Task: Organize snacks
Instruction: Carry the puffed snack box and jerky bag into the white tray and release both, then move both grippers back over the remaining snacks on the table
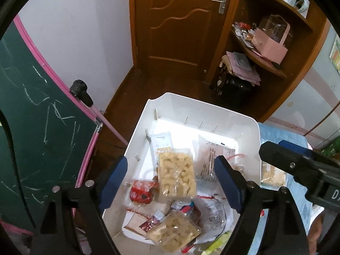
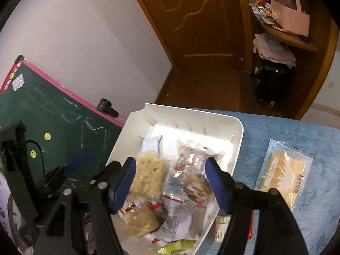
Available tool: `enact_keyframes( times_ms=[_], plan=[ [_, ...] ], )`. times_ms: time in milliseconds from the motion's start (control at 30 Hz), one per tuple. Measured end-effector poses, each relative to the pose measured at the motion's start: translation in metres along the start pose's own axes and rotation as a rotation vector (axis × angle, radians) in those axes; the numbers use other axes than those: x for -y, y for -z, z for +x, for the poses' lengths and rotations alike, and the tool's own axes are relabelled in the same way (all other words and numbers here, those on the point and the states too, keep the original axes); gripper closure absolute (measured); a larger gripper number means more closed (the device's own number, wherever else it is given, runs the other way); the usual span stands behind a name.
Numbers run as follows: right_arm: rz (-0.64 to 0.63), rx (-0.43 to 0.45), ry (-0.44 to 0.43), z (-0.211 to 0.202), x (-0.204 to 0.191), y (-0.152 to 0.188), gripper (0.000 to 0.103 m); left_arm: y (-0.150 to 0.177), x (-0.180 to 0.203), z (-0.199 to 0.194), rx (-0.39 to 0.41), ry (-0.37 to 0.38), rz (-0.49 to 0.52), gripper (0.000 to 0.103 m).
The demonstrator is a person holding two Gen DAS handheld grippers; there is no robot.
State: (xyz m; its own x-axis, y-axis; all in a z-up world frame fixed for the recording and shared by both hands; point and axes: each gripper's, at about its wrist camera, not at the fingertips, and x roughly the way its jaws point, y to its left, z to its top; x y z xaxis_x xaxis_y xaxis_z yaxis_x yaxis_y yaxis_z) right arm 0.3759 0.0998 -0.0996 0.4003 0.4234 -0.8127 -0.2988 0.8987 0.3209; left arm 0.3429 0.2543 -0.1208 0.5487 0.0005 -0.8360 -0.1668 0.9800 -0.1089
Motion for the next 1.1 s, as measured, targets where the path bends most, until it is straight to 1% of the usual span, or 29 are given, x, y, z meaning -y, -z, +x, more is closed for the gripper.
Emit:
enact_keyframes(
  times_ms=[133, 333, 600, 667, 800, 900, 967, 1033, 1100],
  plan=[
    [-0.020, -0.011, -0.015, -0.013, -0.002, 0.009, 0.035, 0.007, 0.001, -0.014, 0.004, -0.007, 0.019, 0.020],
    [-0.015, 0.007, -0.020, -0.046, 0.012, 0.031, 0.035, 0.021, 0.010, -0.043, 0.014, -0.003, 0.058, 0.020],
    [-0.028, 0.041, 0.014, -0.105, 0.041, 0.060, 0.035, 0.042, 0.046, -0.099, 0.074, -0.010, 0.151, 0.020],
    [-0.051, 0.058, 0.041, -0.123, 0.049, 0.069, 0.035, 0.048, 0.060, -0.112, 0.084, -0.011, 0.183, 0.020],
    [-0.085, 0.110, 0.108, -0.157, 0.069, 0.081, 0.035, 0.060, 0.094, -0.125, 0.093, -0.026, 0.287, 0.020],
    [-0.091, 0.132, 0.146, -0.177, 0.091, 0.086, 0.035, 0.069, 0.123, -0.130, 0.091, -0.021, 0.398, 0.020],
    [-0.078, 0.130, 0.165, -0.185, 0.107, 0.088, 0.035, 0.076, 0.145, -0.130, 0.085, -0.009, 0.486, 0.020],
    [-0.054, 0.125, 0.166, -0.189, 0.122, 0.090, 0.035, 0.082, 0.164, -0.128, 0.094, -0.008, 0.552, 0.020],
    [-0.021, 0.117, 0.149, -0.189, 0.140, 0.091, 0.035, 0.089, 0.181, -0.121, 0.093, -0.010, 0.619, 0.020]
  ],
)
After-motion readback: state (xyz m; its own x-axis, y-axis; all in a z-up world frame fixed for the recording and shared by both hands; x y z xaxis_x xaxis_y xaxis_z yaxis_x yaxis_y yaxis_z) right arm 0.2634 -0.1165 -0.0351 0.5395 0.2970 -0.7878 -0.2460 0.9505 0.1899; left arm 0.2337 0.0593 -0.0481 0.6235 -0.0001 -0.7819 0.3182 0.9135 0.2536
